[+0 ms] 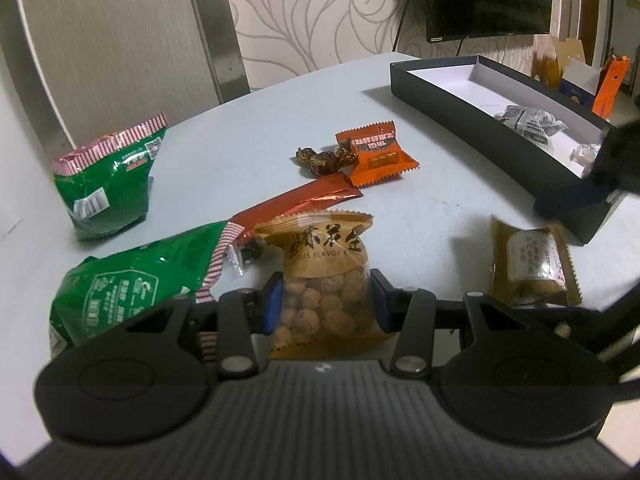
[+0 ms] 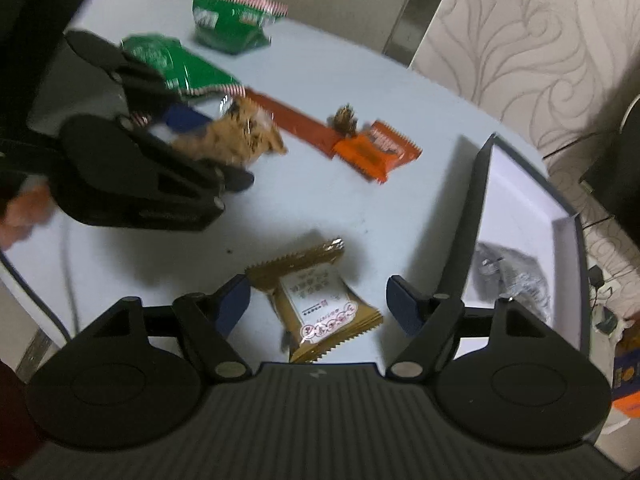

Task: Organize snacks
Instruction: 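Close the right gripper on the gold-wrapped cake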

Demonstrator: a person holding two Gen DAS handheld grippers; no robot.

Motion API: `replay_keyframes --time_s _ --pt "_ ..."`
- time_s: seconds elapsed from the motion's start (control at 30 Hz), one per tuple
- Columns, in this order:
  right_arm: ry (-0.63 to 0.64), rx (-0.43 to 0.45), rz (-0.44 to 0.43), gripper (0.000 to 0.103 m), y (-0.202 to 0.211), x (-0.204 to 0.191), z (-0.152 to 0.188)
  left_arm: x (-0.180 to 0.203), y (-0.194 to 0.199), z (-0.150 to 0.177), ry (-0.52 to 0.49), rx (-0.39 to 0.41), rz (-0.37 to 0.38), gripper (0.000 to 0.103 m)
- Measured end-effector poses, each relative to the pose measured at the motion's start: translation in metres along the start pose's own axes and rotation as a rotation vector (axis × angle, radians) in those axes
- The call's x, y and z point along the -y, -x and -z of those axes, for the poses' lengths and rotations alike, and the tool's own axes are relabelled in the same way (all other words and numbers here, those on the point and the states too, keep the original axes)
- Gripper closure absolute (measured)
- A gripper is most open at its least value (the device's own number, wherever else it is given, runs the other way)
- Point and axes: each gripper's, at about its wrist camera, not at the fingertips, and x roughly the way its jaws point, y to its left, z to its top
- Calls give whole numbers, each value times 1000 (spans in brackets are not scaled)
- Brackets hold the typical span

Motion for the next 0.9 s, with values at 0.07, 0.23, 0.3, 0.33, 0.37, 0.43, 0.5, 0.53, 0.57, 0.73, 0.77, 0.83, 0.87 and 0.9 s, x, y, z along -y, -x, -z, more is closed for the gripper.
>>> replay_keyframes --time_s 0.07,0.23,0.3,0.33,0.37,0.43,0.5,0.53,0.57,0.73,0.77,0.83,0.87,0.9 --pt "-61 -5 -22 40 -6 5 0 0 0 0 -1 0 0 55" --pt "-274 5 -39 51 -8 20 8 0 0 0 2 1 -1 54" --pt "-354 11 -49 51 -6 22 13 0 -1 0 3 1 -2 54" --pt "-382 16 -50 50 -5 23 16 1 -2 -1 1 1 -5 53" --pt "-396 18 -45 50 -5 22 18 1 -2 -1 1 1 -7 53" --pt "-412 15 -30 48 -6 19 21 1 -3 -2 0 0 -8 52" --pt "-438 27 -29 47 -5 17 23 1 -4 -3 1 -1 -9 52" --pt "-445 27 -27 47 -5 17 23 1 -4 -3 0 0 -9 52" --pt "-443 26 -26 47 -3 16 23 1 -4 -3 -1 0 -9 52" --pt "-454 26 -9 54 1 13 24 1 -5 -4 6 0 -11 52" --pt "-458 25 -9 54 2 12 25 1 -5 -4 7 0 -12 52" --pt "-453 23 -7 54 2 11 24 1 -5 -4 14 1 -12 52" --pt "-452 23 -4 54 2 10 24 1 -5 -4 18 1 -12 52" --pt "-453 23 -1 54 3 9 25 0 -5 -3 22 1 -11 52"
